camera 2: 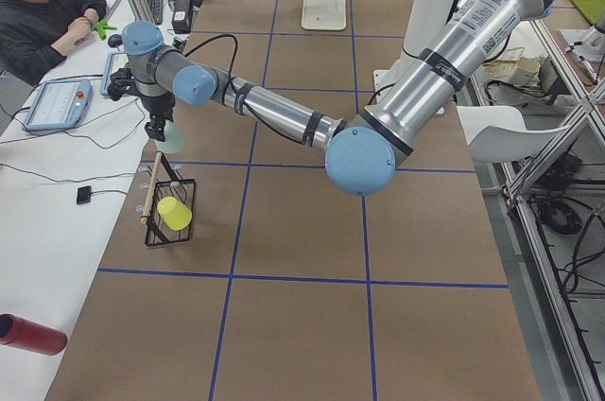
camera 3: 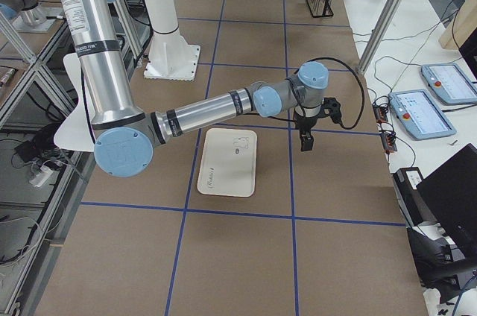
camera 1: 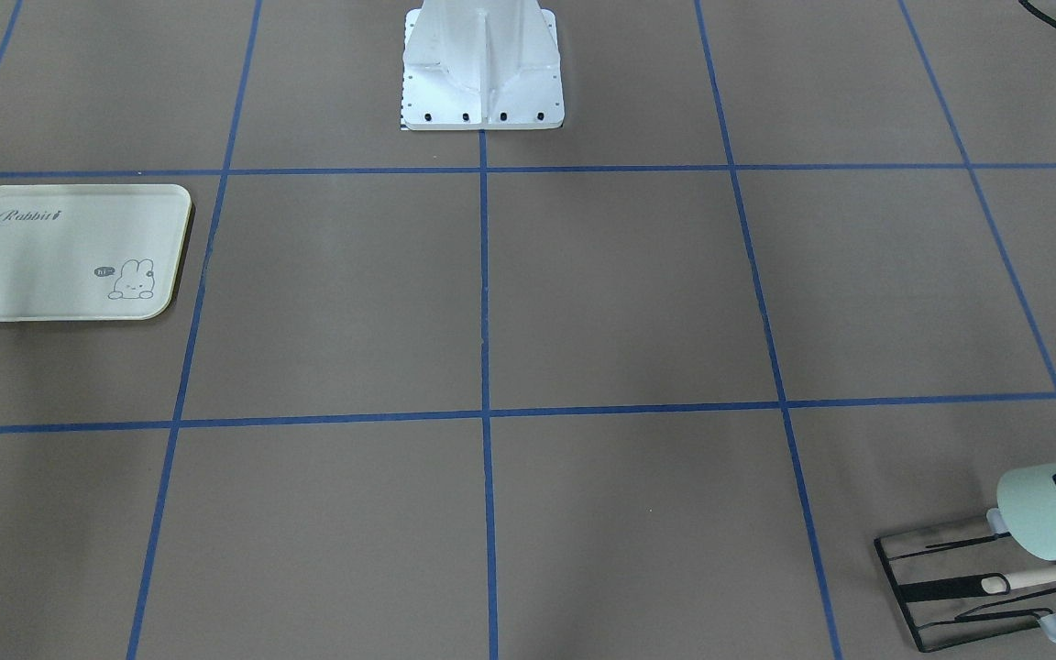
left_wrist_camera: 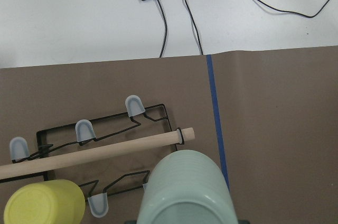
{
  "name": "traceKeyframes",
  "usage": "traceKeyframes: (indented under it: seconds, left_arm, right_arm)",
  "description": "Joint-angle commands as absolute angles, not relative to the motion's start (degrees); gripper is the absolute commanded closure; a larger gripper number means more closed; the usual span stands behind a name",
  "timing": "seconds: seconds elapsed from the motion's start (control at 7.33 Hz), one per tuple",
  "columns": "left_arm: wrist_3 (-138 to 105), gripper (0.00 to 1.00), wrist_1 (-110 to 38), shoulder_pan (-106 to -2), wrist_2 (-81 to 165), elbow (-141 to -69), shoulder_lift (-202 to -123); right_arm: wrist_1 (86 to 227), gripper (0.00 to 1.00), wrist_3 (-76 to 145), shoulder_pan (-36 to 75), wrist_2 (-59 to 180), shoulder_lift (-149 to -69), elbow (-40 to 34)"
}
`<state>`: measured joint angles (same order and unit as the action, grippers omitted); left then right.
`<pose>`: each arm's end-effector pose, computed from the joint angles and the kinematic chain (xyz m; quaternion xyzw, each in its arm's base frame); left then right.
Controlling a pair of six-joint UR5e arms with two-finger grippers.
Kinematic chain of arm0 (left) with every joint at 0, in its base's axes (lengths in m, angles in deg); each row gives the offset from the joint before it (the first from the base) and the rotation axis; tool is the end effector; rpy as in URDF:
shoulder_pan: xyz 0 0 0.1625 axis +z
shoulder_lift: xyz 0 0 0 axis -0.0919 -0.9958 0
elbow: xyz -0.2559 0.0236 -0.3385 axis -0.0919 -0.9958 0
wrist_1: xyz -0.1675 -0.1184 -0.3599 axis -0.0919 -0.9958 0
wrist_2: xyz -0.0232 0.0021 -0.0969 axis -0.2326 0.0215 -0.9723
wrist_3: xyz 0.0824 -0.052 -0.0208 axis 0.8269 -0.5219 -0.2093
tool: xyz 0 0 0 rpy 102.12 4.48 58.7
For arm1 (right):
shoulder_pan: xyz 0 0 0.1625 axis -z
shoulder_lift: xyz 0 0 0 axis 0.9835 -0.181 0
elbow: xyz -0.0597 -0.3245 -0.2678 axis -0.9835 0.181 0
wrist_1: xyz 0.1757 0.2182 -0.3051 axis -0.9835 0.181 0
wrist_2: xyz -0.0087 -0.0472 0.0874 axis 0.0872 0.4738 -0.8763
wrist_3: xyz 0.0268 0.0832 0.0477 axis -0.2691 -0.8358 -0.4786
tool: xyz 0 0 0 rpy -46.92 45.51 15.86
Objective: Left arm grabs green cup and hands to right arm on tray
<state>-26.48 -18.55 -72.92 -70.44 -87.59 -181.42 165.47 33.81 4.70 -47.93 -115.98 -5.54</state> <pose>0.0908 -0.7473 0.3547 0.1214 0.4215 -0.0025 0.8987 -0.0886 -0.5863 0.4821 0.0826 -0.3844 -0.0555 0.9178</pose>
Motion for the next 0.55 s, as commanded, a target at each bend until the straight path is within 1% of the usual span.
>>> traceKeyframes:
  seconds: [0.0,0.41]
  left_arm:
    - [-31.08,1.0,-19.06,-72.08,-71.77,-88.64,-181.47]
    - [-43.92,1.0,-19.15,-67.6,-71.78,-96.27,-181.21]
  right_arm:
    - [159.87,0.0,29.45,4.78,-48.52,-115.97,-5.67]
    - [156.0,0.0,13.91,5.13,-53.16,-111.24,-6.12]
